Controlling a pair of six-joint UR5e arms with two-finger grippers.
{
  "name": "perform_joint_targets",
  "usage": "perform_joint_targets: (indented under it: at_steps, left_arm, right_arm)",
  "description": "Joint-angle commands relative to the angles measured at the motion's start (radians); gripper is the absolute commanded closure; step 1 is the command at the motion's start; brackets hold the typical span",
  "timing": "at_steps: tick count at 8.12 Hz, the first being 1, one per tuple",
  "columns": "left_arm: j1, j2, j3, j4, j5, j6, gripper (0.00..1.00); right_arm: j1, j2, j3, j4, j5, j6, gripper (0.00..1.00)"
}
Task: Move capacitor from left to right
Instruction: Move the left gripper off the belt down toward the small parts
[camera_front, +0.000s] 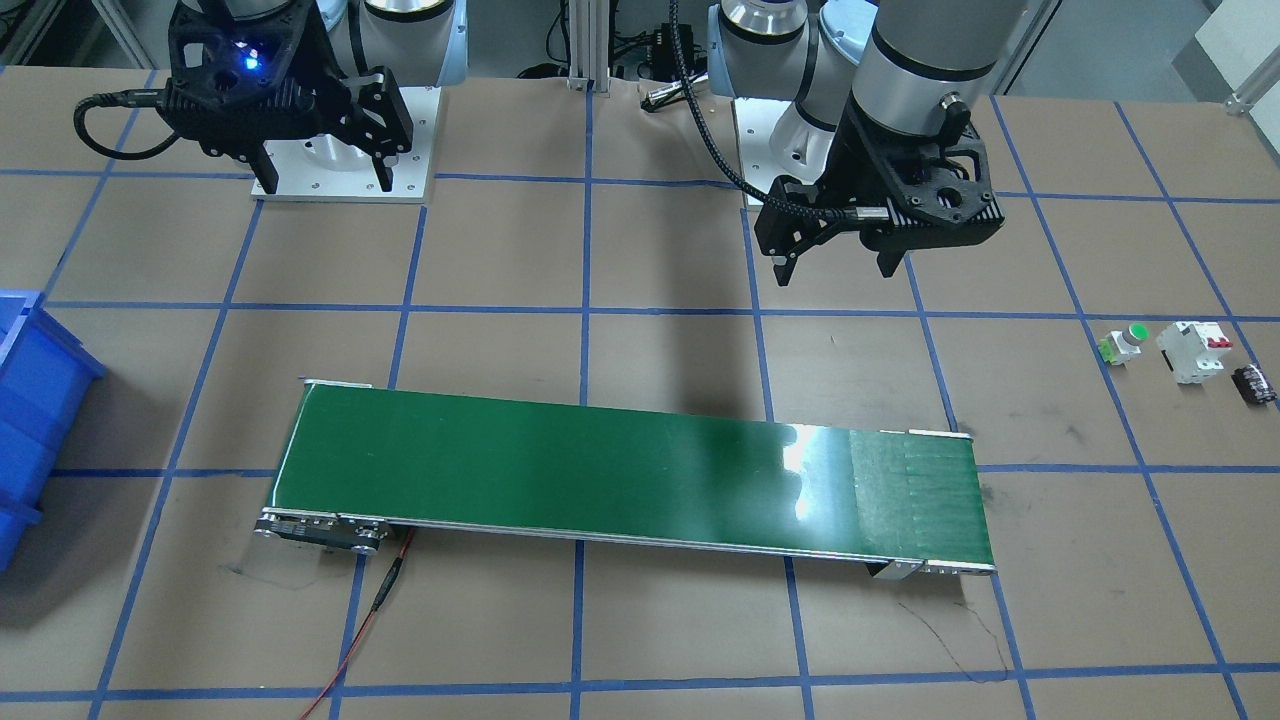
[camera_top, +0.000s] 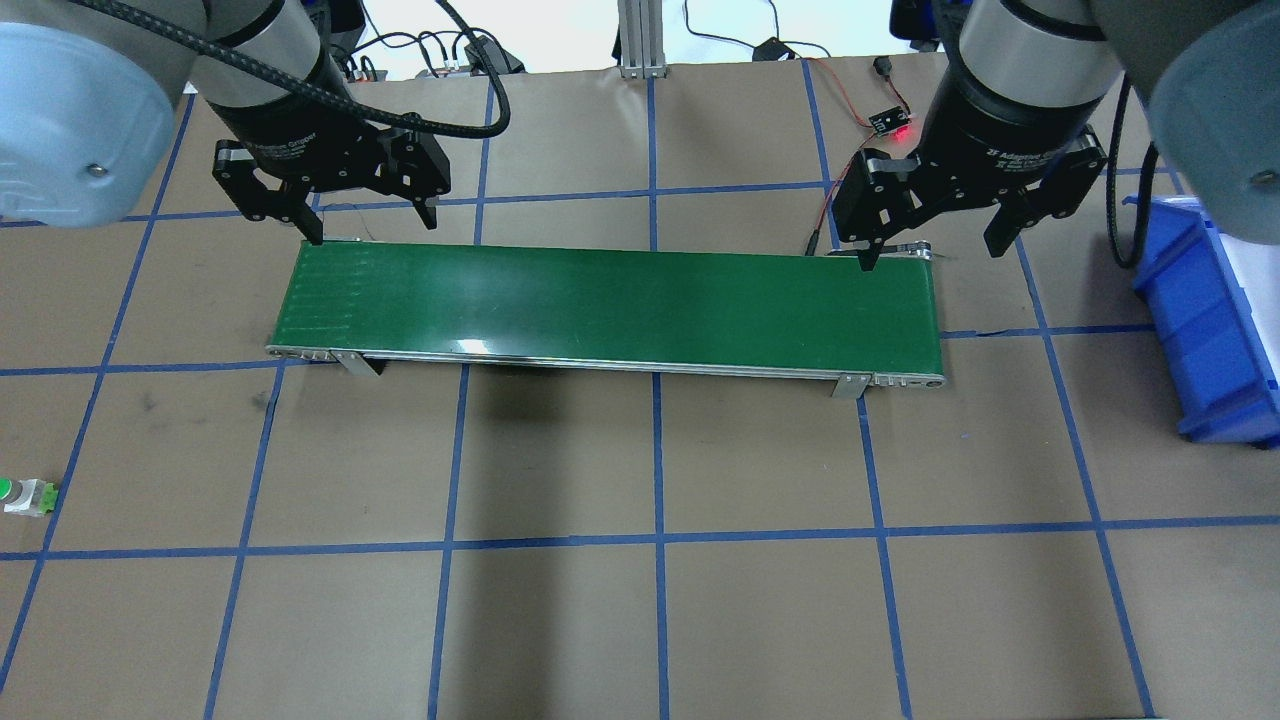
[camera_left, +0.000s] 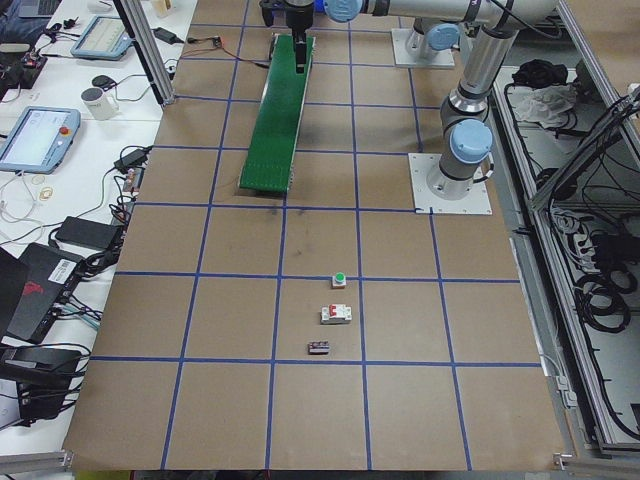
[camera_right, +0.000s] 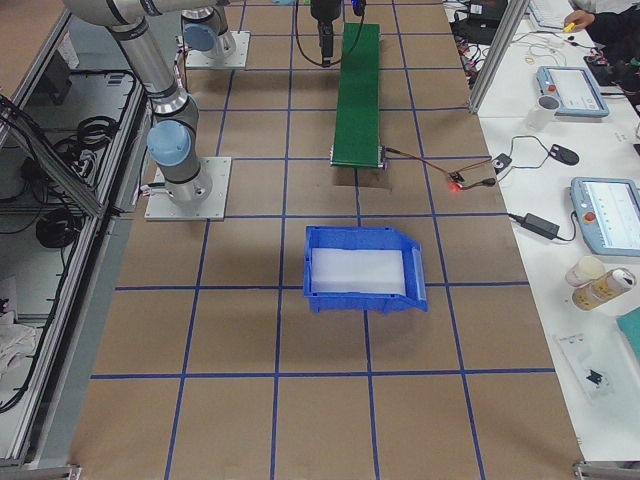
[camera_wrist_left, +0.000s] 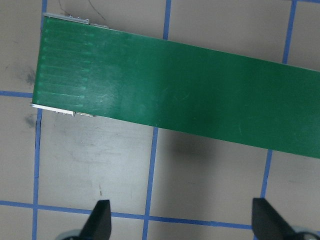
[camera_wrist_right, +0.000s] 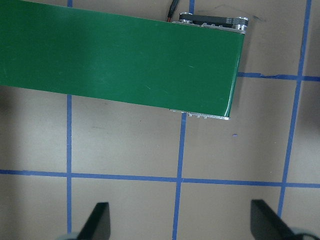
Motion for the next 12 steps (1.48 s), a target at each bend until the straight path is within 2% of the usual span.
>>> perform_joint_targets:
  at_steps: [1, 4, 6, 7, 9, 11, 12]
  left_arm:
    - [0.001, -0.004, -0.001, 0.001, -0.001, -0.004, 0.0]
    - [0.045, -0.006, 0.02, -0.002, 0.002, 0.057, 0.0]
    - [0.187, -0.013, 0.022, -0.005, 0.065, 0.198, 0.0]
    - [0.269, -0.023, 0.024, -0.007, 0.067, 0.319, 0.0]
    - [0.419, -0.026, 0.024, -0.008, 0.07, 0.369, 0.0]
    - [0.534, -0.05, 0.019, -0.001, 0.088, 0.528, 0.0]
    - [0.606, -0.055, 0.023, 0.001, 0.17, 0.571, 0.0]
  right_arm:
    - [0.0, 0.0, 0.0, 0.003, 0.0, -0.001, 0.0]
    - [-0.002, 0.0, 0.002, 0.001, -0.002, -0.026, 0.0]
    - [-0.002, 0.0, 0.002, 0.001, -0.002, -0.028, 0.0]
    - [-0.002, 0.0, 0.002, 0.001, -0.002, -0.027, 0.0]
    - [-0.002, 0.0, 0.002, 0.001, -0.002, -0.027, 0.0]
    - [-0.002, 0.0, 0.002, -0.003, 0.0, -0.025, 0.0]
    - [-0.002, 0.0, 0.002, -0.003, -0.002, -0.027, 0.0]
